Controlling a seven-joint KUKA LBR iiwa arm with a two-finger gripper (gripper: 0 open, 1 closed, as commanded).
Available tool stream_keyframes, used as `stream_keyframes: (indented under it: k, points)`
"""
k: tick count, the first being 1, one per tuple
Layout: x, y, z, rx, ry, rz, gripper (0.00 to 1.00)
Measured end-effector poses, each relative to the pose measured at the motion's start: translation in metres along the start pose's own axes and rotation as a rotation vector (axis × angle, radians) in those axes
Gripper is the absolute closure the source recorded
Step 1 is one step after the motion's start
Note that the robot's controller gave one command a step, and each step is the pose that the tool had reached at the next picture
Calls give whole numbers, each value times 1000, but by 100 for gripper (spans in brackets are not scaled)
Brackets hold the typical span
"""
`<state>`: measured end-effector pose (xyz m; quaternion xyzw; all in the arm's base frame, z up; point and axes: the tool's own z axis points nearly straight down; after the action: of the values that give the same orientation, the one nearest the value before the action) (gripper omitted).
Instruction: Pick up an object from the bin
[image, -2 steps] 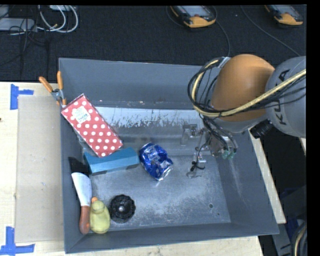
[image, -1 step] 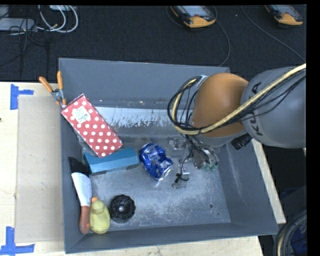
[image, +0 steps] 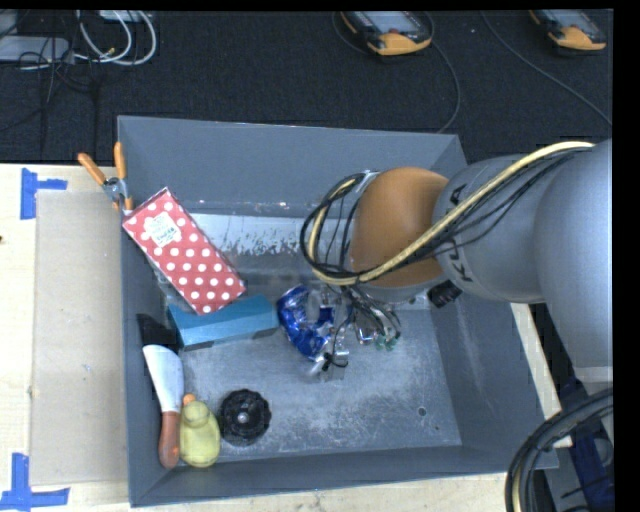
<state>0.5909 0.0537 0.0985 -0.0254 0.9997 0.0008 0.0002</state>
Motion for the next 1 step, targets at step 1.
stream_keyframes:
  k: [1]
  points:
    - [-9,-2,25,5,-8,12,0]
